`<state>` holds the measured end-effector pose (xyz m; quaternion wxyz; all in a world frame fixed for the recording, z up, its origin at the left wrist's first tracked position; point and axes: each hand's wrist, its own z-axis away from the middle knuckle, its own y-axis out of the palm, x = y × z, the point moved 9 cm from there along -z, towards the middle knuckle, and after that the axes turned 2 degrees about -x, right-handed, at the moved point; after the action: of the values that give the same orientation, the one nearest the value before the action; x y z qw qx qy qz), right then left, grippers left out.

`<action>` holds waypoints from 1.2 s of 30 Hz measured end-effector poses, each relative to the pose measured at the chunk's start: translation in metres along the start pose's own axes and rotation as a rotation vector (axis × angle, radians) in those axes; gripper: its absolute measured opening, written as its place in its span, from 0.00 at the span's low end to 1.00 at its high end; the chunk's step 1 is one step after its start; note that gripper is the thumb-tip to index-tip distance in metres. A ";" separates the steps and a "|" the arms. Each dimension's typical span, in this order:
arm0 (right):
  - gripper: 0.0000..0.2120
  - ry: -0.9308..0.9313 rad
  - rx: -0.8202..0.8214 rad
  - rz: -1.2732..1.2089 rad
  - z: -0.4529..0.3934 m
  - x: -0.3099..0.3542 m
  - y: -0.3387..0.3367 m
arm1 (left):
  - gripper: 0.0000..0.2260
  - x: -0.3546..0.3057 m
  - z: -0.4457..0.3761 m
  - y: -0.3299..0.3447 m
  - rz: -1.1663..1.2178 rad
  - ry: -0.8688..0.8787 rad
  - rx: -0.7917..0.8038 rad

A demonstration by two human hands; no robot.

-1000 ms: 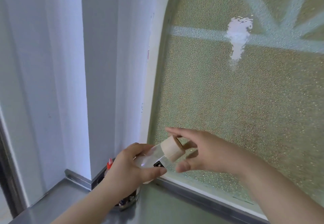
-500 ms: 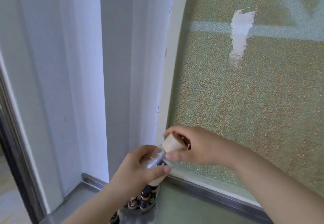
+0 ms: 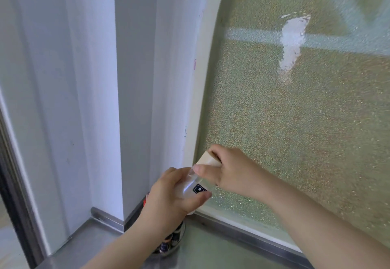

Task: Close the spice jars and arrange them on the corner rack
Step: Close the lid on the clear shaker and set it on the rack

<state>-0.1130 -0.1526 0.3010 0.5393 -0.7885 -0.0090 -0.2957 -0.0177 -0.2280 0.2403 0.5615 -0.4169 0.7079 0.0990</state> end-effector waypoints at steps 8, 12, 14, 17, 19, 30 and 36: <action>0.14 -0.098 0.125 -0.237 0.008 0.003 -0.007 | 0.33 0.000 0.011 0.029 0.359 -0.199 0.354; 0.16 -0.125 0.301 -0.431 0.008 0.011 -0.005 | 0.29 -0.015 0.029 0.048 0.797 -0.340 0.679; 0.21 -0.095 0.347 -0.464 0.007 0.010 0.002 | 0.28 -0.018 0.032 0.050 0.850 -0.364 0.705; 0.22 -0.055 0.287 -0.406 0.005 0.005 0.003 | 0.29 -0.015 0.027 0.045 0.790 -0.333 0.638; 0.17 -0.037 0.257 -0.388 0.007 0.005 0.002 | 0.29 -0.012 0.025 0.042 0.751 -0.313 0.596; 0.26 -0.165 0.150 -0.295 0.018 0.020 0.002 | 0.22 -0.024 0.032 0.034 0.695 -0.193 0.577; 0.18 -0.236 0.242 -0.333 0.028 0.033 0.002 | 0.20 -0.023 0.042 0.031 0.687 -0.208 0.663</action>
<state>-0.0720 -0.1393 0.3086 0.5688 -0.7351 -0.2371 -0.2828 -0.0095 -0.1718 0.2360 0.6664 0.0542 0.7382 0.0890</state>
